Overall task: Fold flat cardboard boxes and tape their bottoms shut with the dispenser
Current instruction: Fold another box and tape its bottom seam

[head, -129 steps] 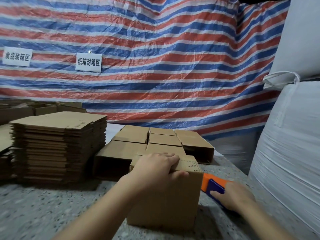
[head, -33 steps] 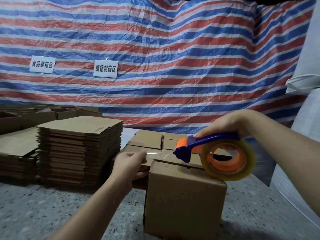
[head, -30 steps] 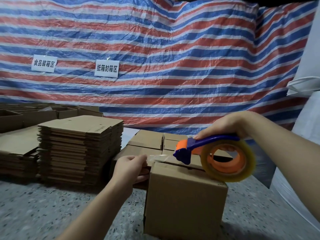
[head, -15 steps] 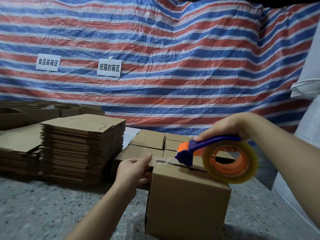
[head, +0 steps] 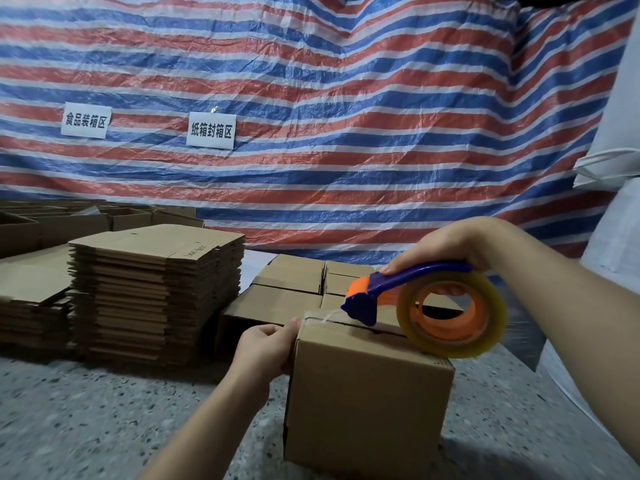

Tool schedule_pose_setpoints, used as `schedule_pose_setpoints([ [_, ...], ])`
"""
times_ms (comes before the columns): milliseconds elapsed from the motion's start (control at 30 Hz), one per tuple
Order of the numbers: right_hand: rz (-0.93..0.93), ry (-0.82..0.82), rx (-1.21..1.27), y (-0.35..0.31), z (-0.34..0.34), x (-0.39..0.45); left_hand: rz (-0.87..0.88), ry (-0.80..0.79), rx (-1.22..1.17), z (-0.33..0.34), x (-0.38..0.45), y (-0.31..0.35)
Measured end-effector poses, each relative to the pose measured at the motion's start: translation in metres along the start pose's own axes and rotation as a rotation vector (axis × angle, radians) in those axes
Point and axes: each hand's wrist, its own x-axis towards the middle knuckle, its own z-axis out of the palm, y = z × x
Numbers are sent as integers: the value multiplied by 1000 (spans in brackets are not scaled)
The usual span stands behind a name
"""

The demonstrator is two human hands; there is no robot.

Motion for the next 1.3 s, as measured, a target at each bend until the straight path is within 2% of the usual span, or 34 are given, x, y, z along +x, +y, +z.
schedule_pose_setpoints([
  [333, -2, 15, 28, 1, 2, -2, -18, -10, 73, 2, -1, -6],
  [567, 6, -10, 29, 2, 1, 0, -49, 23, 28, 6, -2, -8],
  [800, 6, -27, 40, 2, 1, 0, -113, -11, -14, 7, -3, -14],
  [1033, 7, -18, 42, 2, 1, 1, -136, -181, -129, 13, -6, -17],
  [1167, -8, -20, 52, 3, 0, 1, -159, -174, -39, 12, -3, -18],
  [1300, -14, -31, 53, 2, 1, -1, -99, -141, 40, 6, -2, -23],
])
